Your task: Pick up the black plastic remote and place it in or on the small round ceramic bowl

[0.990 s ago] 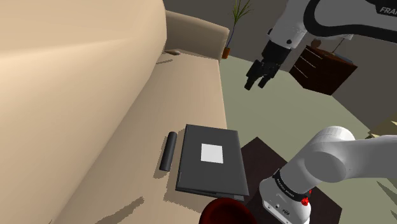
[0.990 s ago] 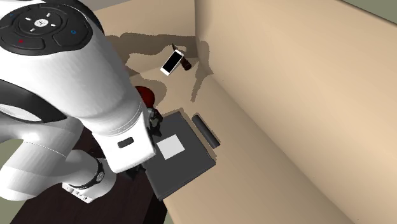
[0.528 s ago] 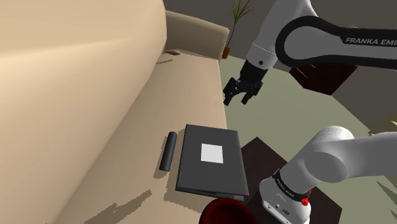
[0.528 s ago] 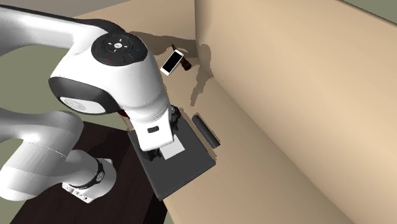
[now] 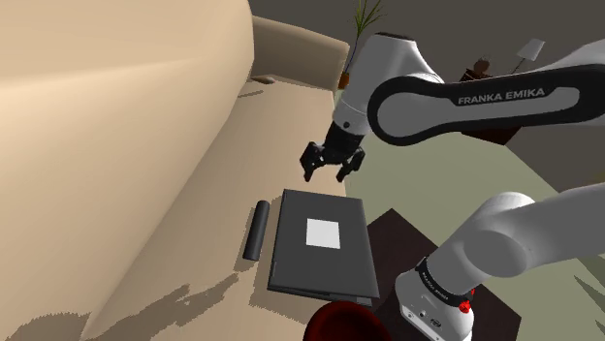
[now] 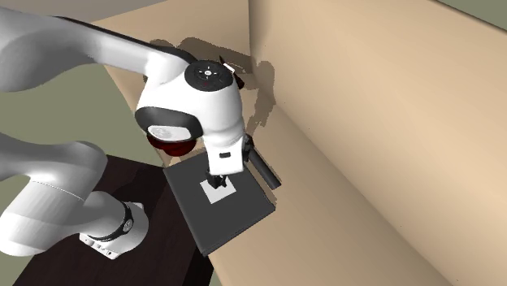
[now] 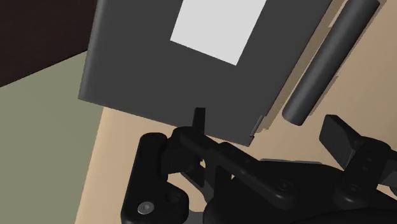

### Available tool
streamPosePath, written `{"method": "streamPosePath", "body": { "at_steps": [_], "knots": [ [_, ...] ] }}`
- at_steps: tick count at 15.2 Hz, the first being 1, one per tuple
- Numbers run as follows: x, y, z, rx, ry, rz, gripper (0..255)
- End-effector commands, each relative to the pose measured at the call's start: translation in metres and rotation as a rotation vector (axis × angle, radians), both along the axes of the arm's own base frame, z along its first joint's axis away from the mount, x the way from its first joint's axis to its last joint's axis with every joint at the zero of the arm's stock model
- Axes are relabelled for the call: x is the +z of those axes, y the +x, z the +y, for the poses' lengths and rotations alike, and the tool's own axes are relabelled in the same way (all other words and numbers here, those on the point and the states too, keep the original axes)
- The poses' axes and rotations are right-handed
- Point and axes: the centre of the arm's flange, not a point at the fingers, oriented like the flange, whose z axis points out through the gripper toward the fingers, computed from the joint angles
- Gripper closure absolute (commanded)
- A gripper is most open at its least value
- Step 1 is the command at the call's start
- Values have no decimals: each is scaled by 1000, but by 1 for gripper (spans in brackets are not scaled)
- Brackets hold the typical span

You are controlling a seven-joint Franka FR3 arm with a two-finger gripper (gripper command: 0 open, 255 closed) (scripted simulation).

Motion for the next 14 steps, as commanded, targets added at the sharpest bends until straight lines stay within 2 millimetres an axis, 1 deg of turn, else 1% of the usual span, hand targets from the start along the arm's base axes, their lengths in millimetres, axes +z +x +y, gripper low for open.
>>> {"method": "streamPosePath", "body": {
  "at_steps": [1,10,13,14],
  "knots": [
    [-21,9,16,-50,0,-1,0],
    [-107,57,85,-260,-9,2,0],
    [-136,75,105,-330,-11,3,0],
    [-141,79,108,-341,-12,3,0]
  ]
}}
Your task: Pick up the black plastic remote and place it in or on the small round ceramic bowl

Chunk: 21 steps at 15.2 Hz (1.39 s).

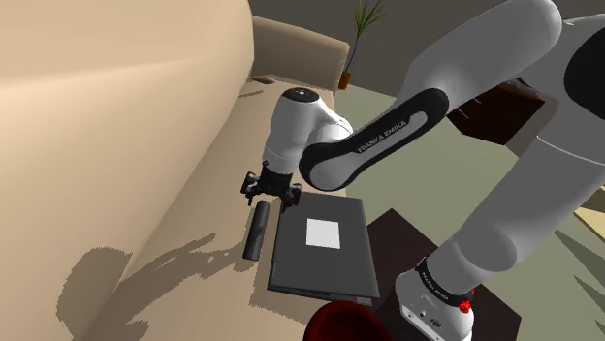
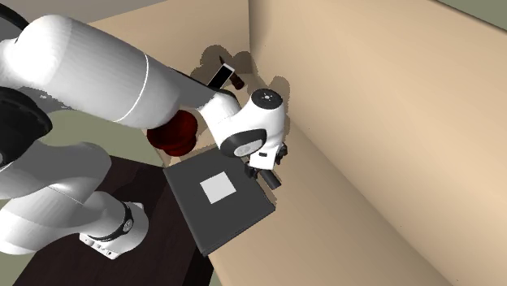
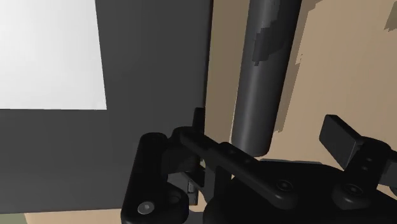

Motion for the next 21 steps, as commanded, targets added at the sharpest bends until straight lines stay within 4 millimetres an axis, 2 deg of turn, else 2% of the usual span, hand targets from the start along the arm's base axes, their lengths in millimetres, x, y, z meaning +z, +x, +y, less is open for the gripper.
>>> {"method": "streamPosePath", "body": {
  "at_steps": [1,8,15,16,21],
  "knots": [
    [-14,4,8,-20,0,-2,0],
    [-49,6,8,-20,0,-2,0],
    [-49,6,8,-20,0,-2,0],
    [-50,6,8,-20,0,-2,255],
    [-48,7,8,-20,0,-2,255]
  ]
}}
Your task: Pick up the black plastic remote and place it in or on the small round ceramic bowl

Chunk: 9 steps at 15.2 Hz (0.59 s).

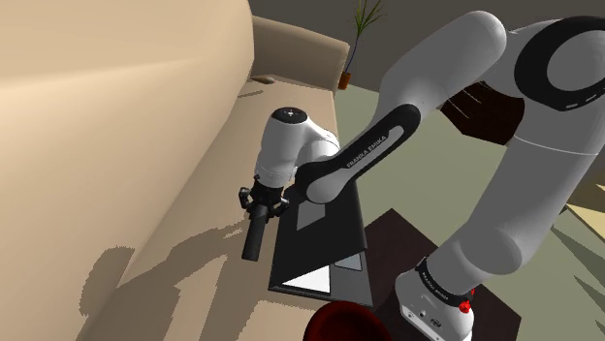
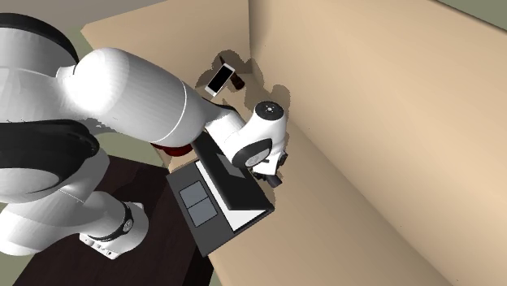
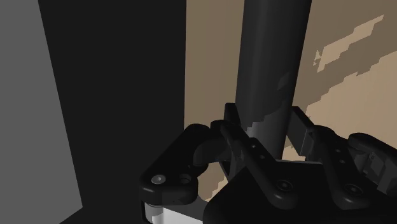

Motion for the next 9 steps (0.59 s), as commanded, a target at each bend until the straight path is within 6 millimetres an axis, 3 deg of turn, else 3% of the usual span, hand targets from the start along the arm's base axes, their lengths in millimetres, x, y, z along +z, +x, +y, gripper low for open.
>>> {"method": "streamPosePath", "body": {
  "at_steps": [1,4,9],
  "knots": [
    [-2,-1,-2,-1,-4,6,255],
    [-3,-3,-2,-1,-4,6,255],
    [23,-3,-2,-1,-4,6,255]
  ]
}}
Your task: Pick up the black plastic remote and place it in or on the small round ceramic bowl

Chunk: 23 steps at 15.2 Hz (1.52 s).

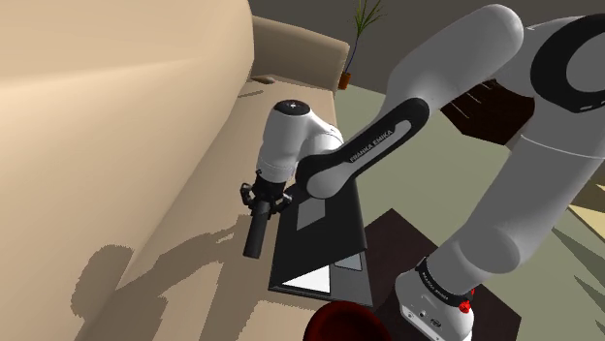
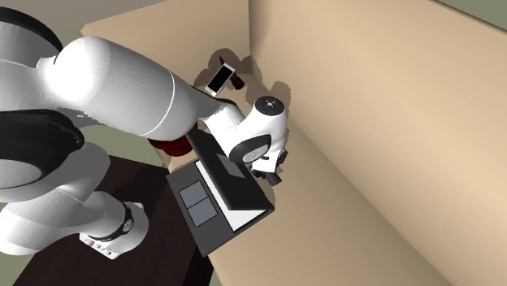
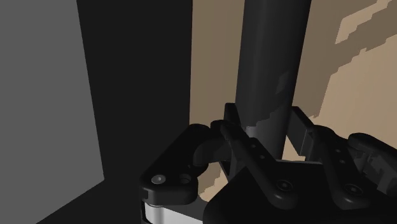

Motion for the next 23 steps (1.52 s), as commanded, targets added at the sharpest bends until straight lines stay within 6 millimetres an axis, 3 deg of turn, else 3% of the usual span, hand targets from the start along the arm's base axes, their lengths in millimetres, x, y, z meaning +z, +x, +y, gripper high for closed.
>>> {"method": "streamPosePath", "body": {
  "at_steps": [1,23],
  "knots": [
    [11,-1,0,0,0,1,255],
    [127,-1,0,0,0,1,255]
  ]
}}
